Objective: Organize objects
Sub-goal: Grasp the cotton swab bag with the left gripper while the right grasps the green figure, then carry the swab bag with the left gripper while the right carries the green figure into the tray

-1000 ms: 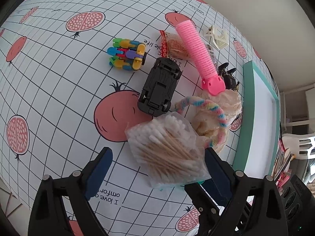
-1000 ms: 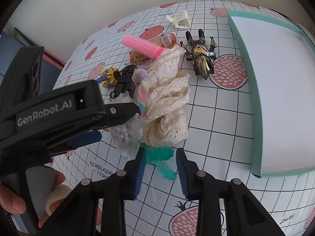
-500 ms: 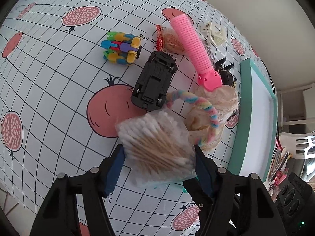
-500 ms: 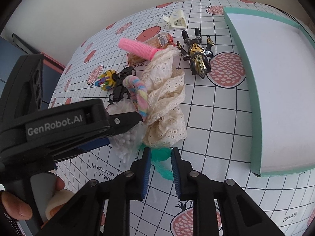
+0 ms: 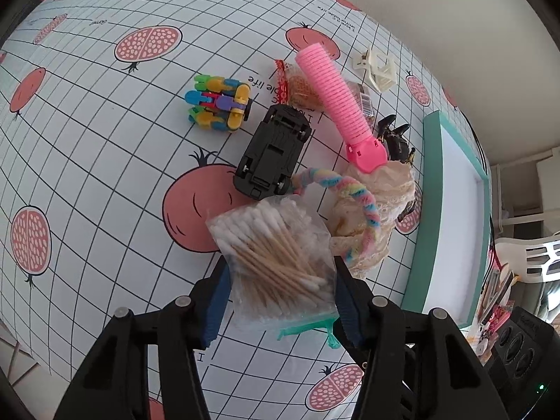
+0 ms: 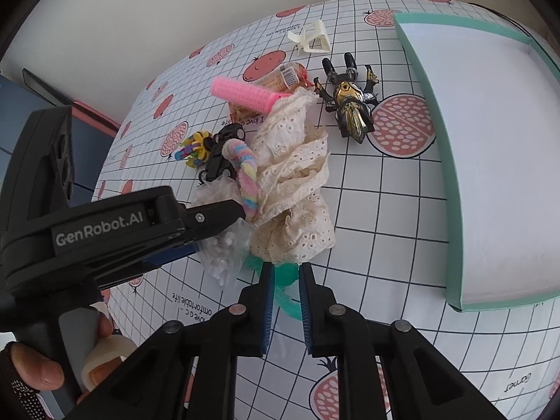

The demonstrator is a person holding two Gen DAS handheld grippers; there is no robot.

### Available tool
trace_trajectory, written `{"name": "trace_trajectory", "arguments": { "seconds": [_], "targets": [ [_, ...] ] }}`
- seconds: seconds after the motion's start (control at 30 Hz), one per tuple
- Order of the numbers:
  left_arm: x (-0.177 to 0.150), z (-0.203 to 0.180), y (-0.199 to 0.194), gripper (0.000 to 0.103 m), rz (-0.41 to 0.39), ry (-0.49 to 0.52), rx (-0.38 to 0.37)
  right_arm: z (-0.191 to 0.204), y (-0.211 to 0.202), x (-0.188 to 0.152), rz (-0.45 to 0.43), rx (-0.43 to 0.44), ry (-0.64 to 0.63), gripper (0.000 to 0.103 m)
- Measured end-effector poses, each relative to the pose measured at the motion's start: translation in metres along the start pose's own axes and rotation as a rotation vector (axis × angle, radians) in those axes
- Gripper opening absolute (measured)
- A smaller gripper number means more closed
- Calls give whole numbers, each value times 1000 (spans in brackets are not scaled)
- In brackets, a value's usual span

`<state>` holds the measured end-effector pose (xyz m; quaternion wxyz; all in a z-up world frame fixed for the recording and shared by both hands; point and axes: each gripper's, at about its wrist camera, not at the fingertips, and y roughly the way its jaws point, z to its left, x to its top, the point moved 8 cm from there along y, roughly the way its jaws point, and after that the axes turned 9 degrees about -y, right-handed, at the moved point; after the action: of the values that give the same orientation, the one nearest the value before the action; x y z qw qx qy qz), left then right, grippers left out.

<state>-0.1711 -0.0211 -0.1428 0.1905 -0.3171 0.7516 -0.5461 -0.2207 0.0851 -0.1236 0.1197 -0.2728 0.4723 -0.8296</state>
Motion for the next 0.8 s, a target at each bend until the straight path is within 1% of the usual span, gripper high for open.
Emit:
{"name": "trace_trajectory", "arguments": {
  "seconds": [0.07, 0.13, 0.27, 0.3, 0.43, 0.57, 0.67, 0.8],
  "targets": [
    [1, 3, -5, 57, -15, -10, 1, 0, -2, 1, -6, 6, 0, 15],
    [5, -3, -5, 57, -27, -17, -3, 0, -6, 2, -15, 10, -1, 15],
    [6, -2, -18, 57, -56, -28, -18, 2, -15, 7, -38, 21, -5, 15],
    [-1, 8, -30, 57, -63, -27, -23, 3, -17, 8, -45, 24, -4, 15],
    [2, 5, -43, 56, -102, -31, -36, 4, -28, 13, -70, 31, 0, 15],
    [12, 3, -44, 56, -130, -53, -30, 6, -39, 17, -93, 41, -1, 15],
    [14, 7, -47, 56, -140, -82, -30, 10, -47, 20, -110, 62, -2, 15],
    [15, 12, -51, 56, -147, -95, -25, 15, -53, 21, -118, 71, -25, 15]
  ]
}}
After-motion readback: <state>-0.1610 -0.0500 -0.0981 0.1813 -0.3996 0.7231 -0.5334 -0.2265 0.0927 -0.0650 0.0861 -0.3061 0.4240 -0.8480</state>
